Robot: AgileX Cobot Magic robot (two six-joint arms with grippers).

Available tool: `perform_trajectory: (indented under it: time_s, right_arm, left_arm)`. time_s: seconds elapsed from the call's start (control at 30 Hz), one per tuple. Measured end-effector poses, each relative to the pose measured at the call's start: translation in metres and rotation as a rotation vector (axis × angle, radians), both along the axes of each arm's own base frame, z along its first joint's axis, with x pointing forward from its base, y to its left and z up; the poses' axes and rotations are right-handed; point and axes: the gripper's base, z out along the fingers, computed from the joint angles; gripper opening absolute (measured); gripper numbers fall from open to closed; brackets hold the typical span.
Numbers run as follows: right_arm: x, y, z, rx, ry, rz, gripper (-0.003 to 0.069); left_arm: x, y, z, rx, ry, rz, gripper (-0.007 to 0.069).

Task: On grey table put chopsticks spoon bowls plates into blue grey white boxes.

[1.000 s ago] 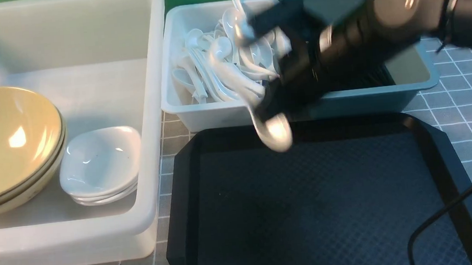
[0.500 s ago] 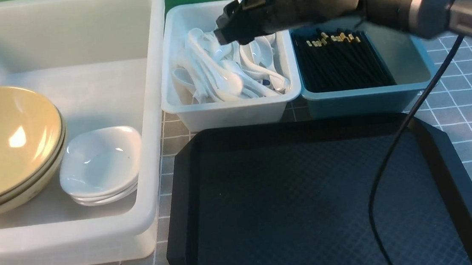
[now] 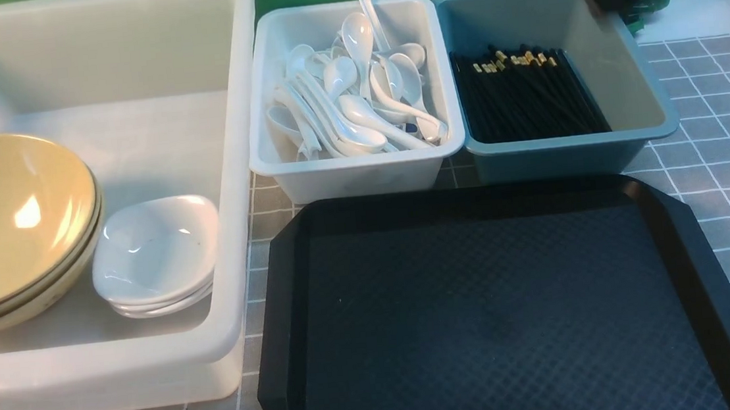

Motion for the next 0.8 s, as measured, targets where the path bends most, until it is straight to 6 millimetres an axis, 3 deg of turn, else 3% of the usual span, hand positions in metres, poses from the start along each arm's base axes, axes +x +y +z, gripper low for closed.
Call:
perform_trajectory:
  time_s: [0.07, 0.1, 0.2, 0.37, 0.4, 0.5, 0.63, 0.8]
  right_arm:
    - [-0.026, -0.015, -0.036, 0.015, -0.024, -0.038, 0.0033]
    - [-0.028, -0.016, -0.039, 0.017, -0.028, -0.042, 0.0033]
    - [-0.069, -0.042, -0.093, 0.084, -0.173, -0.131, 0.0033]
    - [-0.108, -0.07, -0.165, 0.147, -0.341, -0.232, 0.0034]
    - [-0.11, -0.071, -0.168, 0.144, -0.337, -0.232, 0.0034]
    - [-0.138, -0.085, -0.208, 0.172, -0.384, -0.25, 0.0037]
    - [-0.155, -0.087, -0.223, 0.218, -0.29, -0.221, 0.0038]
    - [-0.165, -0.088, -0.225, 0.232, -0.295, -0.196, 0.0038]
  left_arm:
    - [0.0, 0.0, 0.0, 0.0, 0.0, 0.0, -0.001]
    - [0.0, 0.0, 0.0, 0.0, 0.0, 0.0, -0.001]
    - [0.0, 0.0, 0.0, 0.0, 0.0, 0.0, -0.001]
    - [0.0, 0.0, 0.0, 0.0, 0.0, 0.0, -0.001]
    - [0.0, 0.0, 0.0, 0.0, 0.0, 0.0, -0.001]
    - [0.0, 0.0, 0.0, 0.0, 0.001, 0.0, -0.001]
    - [0.0, 0.0, 0.0, 0.0, 0.0, 0.0, -0.001]
    - [0.0, 0.0, 0.0, 0.0, 0.0, 0.0, -0.001]
